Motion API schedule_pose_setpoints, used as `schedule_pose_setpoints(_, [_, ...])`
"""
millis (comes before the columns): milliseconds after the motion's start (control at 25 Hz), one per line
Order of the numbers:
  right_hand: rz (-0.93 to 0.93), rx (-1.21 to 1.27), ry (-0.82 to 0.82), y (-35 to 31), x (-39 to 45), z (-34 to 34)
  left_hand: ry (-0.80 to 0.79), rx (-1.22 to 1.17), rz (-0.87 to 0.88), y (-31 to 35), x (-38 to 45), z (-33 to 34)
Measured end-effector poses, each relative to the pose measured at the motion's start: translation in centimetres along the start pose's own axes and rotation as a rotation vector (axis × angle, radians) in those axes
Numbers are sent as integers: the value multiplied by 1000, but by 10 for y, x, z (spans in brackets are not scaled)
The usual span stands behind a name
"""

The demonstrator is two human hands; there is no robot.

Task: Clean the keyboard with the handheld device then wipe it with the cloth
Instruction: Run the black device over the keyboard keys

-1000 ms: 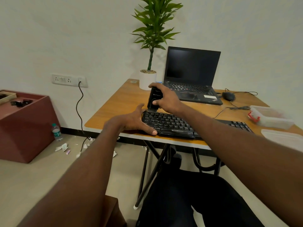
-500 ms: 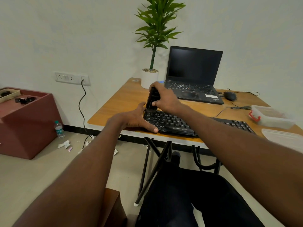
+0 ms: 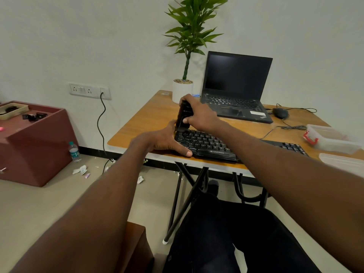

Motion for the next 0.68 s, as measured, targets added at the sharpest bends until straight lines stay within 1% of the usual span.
schedule_pose_setpoints(200, [17,29,-29,8,2,-1,-4,-9,-13,1,-2,1])
schedule_pose_setpoints(320, [10,100,-69,11,2,-4,-9,-23,-7,1,-1,2])
schedule_pose_setpoints(360, [16,74,-73,12,3,-6,-7,-26,-12,1,-2,2])
schedule_pose_setpoints(440, [25,30,-23,17,4,-10,-3,-23,-21,2,-3,3])
schedule_pose_setpoints(520, [12,111,-10,19,4,-12,-3,-18,-26,3,-4,3])
schedule_pose_setpoints(600, [-17,77,-34,20,4,-11,-2,-8,-38,3,-5,3])
schedule_pose_setpoints(680, [-51,124,-47,21,4,-10,-3,-7,-39,4,-5,3])
Point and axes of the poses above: each hand's wrist, its own x-axis towards the middle knuckle, its own z-axis out of the palm, y = z × x, the point moved 3 cm from there along x, towards the middle knuckle, and after that the axes turned 3 degrees about -x, right-handed, at the moved point
